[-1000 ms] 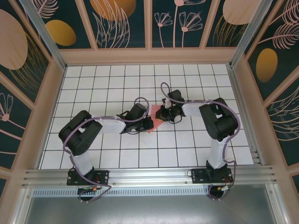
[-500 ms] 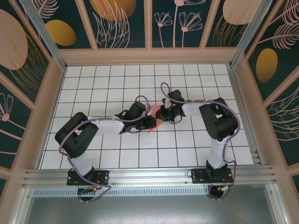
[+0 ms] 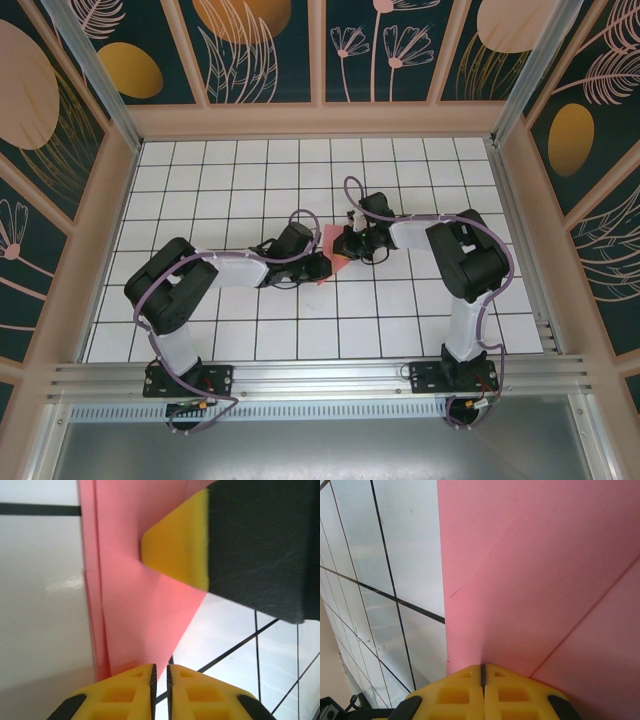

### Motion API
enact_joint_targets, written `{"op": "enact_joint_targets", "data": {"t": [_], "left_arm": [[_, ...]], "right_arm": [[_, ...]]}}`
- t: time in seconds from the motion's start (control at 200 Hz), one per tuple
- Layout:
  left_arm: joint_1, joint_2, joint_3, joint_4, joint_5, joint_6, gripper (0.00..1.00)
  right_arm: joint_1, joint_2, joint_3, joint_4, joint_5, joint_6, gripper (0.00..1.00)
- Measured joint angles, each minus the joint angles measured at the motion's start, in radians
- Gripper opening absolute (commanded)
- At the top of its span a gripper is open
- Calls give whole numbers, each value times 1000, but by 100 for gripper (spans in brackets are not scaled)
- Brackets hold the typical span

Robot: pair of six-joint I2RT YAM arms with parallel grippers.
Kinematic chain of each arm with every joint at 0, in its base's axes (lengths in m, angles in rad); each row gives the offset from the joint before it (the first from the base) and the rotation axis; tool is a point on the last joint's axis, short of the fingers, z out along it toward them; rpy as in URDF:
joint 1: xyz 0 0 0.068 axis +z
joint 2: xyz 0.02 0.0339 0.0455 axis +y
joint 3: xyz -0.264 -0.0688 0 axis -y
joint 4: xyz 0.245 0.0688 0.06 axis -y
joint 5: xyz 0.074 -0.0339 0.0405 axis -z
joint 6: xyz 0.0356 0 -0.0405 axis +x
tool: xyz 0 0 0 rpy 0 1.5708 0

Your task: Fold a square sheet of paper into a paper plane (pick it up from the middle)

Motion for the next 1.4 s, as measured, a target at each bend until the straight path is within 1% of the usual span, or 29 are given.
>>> {"op": "enact_joint_targets", "data": {"t": [0.59,0.696,0.836,1.036,1.251,1.396], "left_arm": [[0,-5,-37,21,-26,-23,15],[0,-11,-52,34,-29,-23,13],[0,-30,-80,42,-37,-27,11],[0,-52,-98,47,-39,-30,13],[0,-131,-88,17,-39,-30,14],[0,-127,-63,21,-21,-30,13]], "right_arm": [[0,1,0,0,0,0,7],[0,1,0,0,0,0,7],[0,2,0,0,0,0,7],[0,2,0,0,0,0,7],[0,3,3,-2,0,0,7],[0,3,3,-2,0,0,7]]}}
